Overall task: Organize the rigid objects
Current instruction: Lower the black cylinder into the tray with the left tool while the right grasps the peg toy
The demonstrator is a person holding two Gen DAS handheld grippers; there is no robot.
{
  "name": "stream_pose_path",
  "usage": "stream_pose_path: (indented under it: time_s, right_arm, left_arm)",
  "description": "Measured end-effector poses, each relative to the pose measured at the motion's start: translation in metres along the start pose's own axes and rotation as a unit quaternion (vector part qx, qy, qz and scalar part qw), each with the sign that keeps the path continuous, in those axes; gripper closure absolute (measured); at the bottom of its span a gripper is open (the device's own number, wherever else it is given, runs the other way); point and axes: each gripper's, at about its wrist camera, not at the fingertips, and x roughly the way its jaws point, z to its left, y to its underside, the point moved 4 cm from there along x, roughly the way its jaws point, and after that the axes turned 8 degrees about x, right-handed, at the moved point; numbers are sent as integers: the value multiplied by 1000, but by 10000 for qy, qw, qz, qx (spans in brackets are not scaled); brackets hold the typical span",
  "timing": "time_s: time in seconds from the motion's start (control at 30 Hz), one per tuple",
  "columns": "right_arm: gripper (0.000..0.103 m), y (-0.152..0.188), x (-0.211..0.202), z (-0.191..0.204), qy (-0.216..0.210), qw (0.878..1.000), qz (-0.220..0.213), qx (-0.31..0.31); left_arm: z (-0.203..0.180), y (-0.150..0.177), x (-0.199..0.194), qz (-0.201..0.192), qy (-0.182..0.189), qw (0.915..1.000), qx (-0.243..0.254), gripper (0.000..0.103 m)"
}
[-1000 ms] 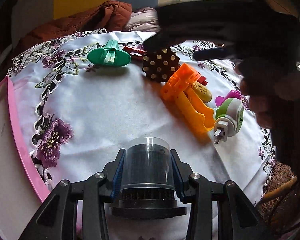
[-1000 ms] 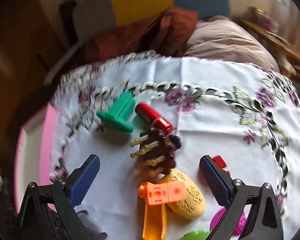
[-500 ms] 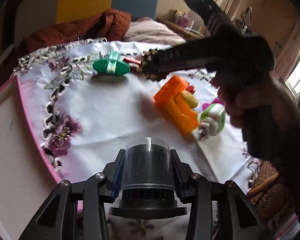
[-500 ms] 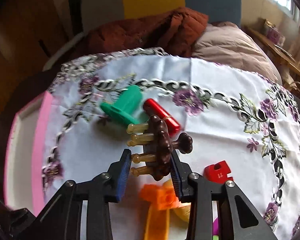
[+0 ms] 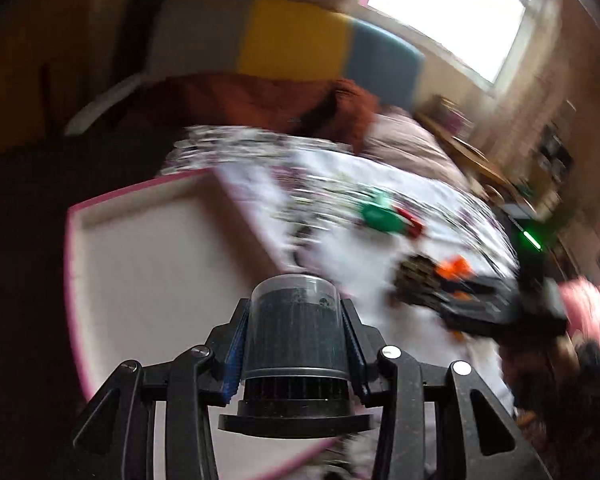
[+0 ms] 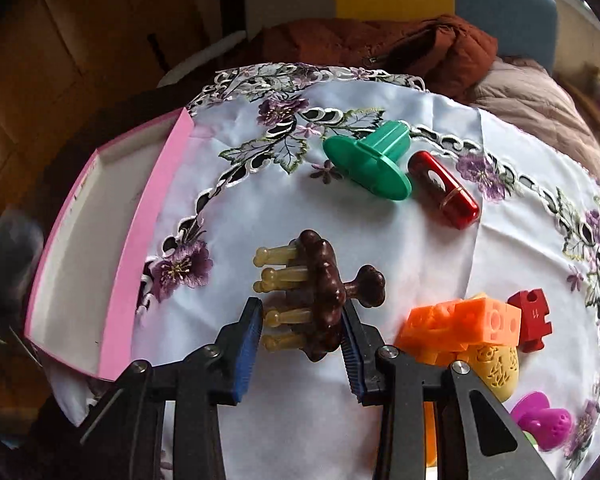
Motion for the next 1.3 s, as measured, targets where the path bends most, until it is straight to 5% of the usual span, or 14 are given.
stream_pose_path:
  time_s: [0.2,0.63,0.87,1.3]
  right_arm:
    - [65,0,0,0,8,10000,-32,-15]
    - [65,0,-1,0,45,9999,-47,-103]
    - [65,0,0,0,58,9999,-53,-123]
    - [65,0,0,3,166,9996,-83,-229]
  left_arm:
    - [83,-9,22,203,-604,9939,-905,61]
    - [137,-21,61,478,-1297,9859,-939,60]
    - [136,-19,51,406,-1432,9845,-924,46]
    - [56,19,-28,-93,-1628,9865,-155,46]
